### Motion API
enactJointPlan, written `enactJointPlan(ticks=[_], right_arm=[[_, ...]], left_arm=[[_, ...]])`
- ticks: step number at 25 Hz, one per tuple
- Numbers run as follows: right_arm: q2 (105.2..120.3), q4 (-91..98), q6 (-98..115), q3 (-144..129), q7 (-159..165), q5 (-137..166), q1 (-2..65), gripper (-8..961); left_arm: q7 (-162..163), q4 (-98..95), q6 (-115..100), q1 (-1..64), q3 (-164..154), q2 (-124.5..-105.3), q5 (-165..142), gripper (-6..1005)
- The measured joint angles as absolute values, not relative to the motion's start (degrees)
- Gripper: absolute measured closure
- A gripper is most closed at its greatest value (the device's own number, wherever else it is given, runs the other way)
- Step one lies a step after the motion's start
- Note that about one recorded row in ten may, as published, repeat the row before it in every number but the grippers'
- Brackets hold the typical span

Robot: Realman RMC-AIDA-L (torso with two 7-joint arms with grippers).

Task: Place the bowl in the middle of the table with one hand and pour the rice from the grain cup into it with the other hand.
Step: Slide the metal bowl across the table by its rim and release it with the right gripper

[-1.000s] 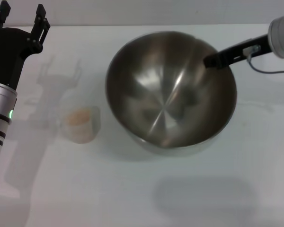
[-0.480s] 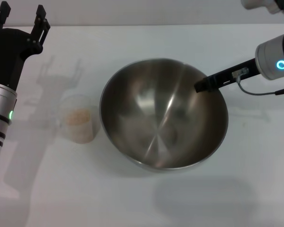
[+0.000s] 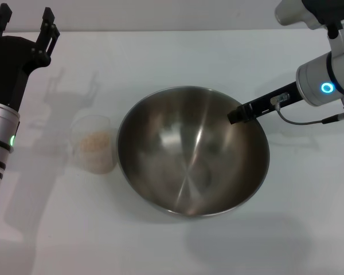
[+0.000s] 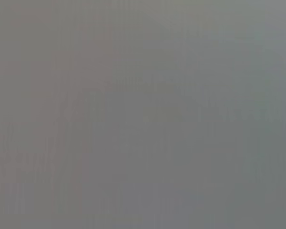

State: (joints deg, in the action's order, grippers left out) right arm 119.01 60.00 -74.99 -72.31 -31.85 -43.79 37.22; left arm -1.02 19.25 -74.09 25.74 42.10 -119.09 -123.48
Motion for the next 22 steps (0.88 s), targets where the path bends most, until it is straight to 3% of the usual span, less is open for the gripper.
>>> enactJointPlan(ticks=[14, 22], right_arm=[[119.01, 60.84, -75.48, -72.23, -31.44, -43.8, 37.38, 936], [119.0, 64.97, -75.11, -72.23, -31.5, -43.53, 37.33, 604]], left_arm=[[-0.18, 19.25, -74.43, 25.56, 41.42, -119.09, -123.49, 233], [-0.17, 19.25, -74.63, 24.84, 41.39, -119.09, -123.48, 234]])
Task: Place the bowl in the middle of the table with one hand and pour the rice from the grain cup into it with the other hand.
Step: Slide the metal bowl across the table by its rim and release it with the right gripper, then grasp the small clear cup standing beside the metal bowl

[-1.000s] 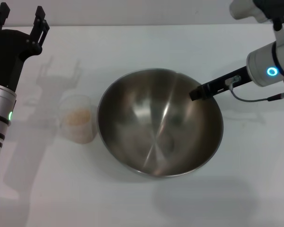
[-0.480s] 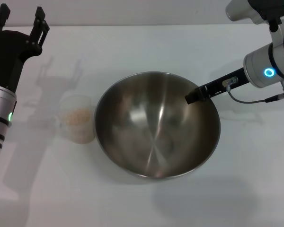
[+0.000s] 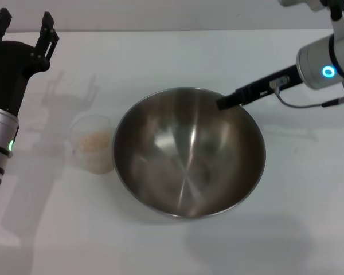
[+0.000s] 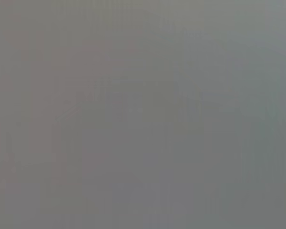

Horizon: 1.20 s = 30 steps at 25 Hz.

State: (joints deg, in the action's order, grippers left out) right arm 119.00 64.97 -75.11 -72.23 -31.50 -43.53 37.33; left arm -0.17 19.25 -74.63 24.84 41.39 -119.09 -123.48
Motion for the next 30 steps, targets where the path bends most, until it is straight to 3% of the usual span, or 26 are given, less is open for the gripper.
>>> enactJointPlan(ticks=[4, 15, 23, 30], right_arm=[[118.94, 70.06, -74.94, -72.24, -31.68, -43.29, 37.48, 466], [119.29, 77.62, -57.55, -73.85, -38.31, -45.8, 34.24, 467], [119.43, 75.18, -18.3, -90.17, -51.06, -56.56, 26.2, 467], [119.45, 65.62, 25.25, -110.6, -51.96, -57.97, 23.01, 466]], left_arm=[[-0.17, 19.25, -75.22, 23.95, 41.43, -119.09, -123.49, 234], [-0.17, 18.69, -78.27, 21.55, 41.95, -119.0, -123.17, 234], [-0.25, 18.55, -81.0, 20.17, 42.1, -118.91, -123.13, 234], [-0.29, 18.54, -82.31, 19.6, 42.1, -118.9, -123.33, 234]])
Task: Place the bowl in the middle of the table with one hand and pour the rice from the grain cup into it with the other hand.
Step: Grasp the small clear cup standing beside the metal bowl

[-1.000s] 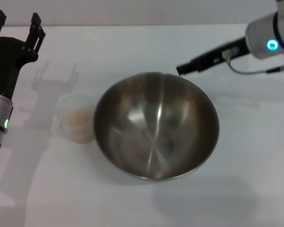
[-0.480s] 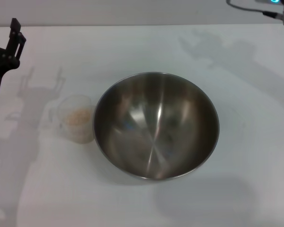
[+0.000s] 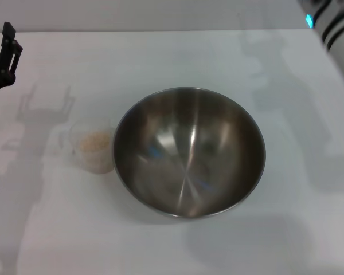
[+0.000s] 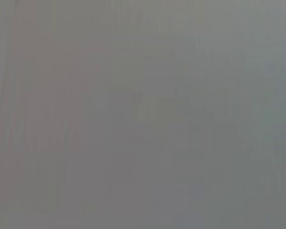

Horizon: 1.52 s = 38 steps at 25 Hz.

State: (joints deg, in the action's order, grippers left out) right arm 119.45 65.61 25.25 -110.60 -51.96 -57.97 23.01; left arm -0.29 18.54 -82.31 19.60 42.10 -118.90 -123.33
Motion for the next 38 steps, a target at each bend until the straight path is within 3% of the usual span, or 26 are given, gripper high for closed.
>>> enactJointPlan(ticks=[5, 9, 19, 38], right_arm=[[119.45, 50.31, 56.46, -123.25, -36.92, -54.29, 24.25, 466], [119.35, 30.4, 73.33, -124.38, -7.34, -47.88, 25.3, 466], [119.01, 10.39, 79.74, -122.81, 10.55, -47.29, 25.85, 467], [118.9, 7.29, 80.85, -122.86, 10.14, -47.09, 26.28, 467]], left_arm=[[-0.19, 18.55, -83.69, 18.82, 41.53, -118.94, -123.44, 233], [-0.17, 18.65, -84.11, 17.58, 40.7, -119.0, -123.53, 237], [-0.17, 18.76, -85.49, 11.0, 33.06, -118.98, -123.57, 250], [-0.78, 18.43, -83.22, 5.19, 21.51, -119.01, -123.37, 276]])
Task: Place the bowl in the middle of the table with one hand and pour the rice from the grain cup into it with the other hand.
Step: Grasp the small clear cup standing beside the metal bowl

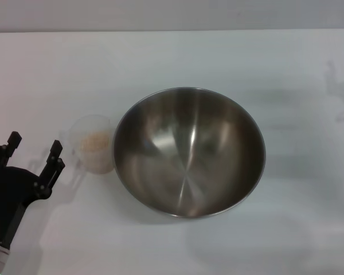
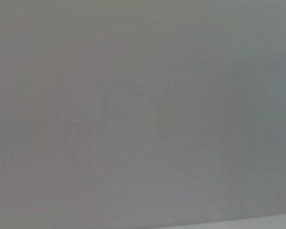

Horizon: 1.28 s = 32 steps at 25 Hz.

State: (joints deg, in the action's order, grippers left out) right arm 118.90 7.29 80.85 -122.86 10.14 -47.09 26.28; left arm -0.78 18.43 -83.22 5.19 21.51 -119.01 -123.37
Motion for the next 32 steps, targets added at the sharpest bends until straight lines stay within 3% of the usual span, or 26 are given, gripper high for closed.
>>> enactJointPlan(ticks=[32], right_arm=[[118.96, 6.35, 81.08, -122.85, 10.1, -47.01, 25.89, 466]], left_arm=[[-0.96, 16.53, -71.04, 11.02, 24.09, -119.0, -123.13, 319]])
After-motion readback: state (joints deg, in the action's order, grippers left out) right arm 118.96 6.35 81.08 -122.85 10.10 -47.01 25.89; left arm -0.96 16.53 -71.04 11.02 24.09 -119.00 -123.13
